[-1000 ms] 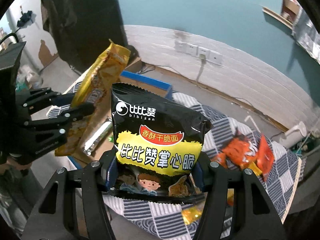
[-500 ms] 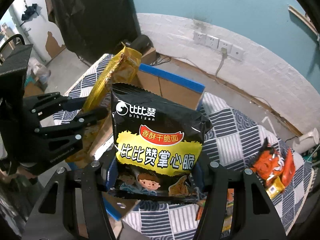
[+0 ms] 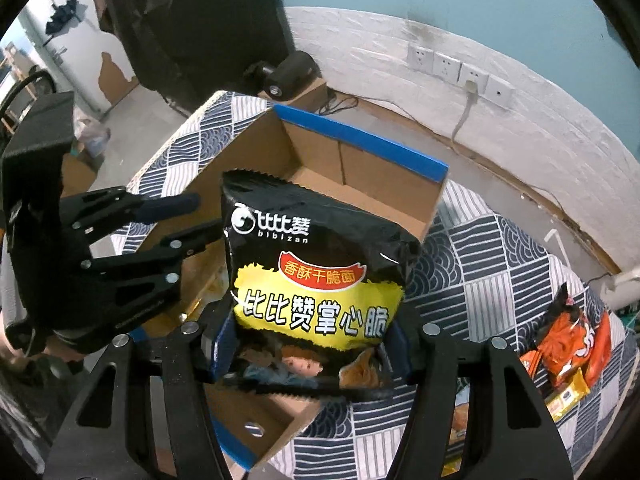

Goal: Organize snacks
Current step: 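Carry both snacks over the box and open both tools to drop them, then withdraw both open tools from the box toward the remaining snacks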

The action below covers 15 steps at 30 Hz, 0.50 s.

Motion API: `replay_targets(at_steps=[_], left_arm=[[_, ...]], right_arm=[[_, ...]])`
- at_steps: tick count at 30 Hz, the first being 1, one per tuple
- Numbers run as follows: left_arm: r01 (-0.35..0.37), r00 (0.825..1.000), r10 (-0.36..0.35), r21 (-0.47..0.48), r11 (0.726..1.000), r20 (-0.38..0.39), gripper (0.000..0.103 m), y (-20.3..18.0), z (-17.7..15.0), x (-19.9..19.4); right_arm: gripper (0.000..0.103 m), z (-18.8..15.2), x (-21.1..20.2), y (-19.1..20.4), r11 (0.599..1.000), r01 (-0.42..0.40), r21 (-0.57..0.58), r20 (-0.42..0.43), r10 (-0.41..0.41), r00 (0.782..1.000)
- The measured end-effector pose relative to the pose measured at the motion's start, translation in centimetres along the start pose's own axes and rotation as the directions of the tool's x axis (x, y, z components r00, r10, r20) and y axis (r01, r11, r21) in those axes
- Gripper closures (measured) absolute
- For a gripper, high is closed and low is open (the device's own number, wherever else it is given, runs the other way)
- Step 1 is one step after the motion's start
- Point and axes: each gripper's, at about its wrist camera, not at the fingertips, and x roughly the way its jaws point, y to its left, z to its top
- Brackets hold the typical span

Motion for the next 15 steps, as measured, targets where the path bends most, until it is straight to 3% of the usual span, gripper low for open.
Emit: replay_targets(at_steps=[6, 15], left_arm=[[-0.013, 1.0, 0.013, -0.02, 1.0, 0.014, 0.045, 0.5, 0.2, -0.6], [0.003, 0.999, -0.004, 0.02, 1.0, 0.048, 0.044, -0.6, 0.3, -1.9]], right_arm=[[0.029, -0.1, -0.7, -0.4, 1.0, 0.0, 0.016, 0.024, 0.0, 1.0], [0.027, -0.6, -2.3, -1.0, 0.999, 0.009, 0.047, 0.045, -0.011, 0.999]])
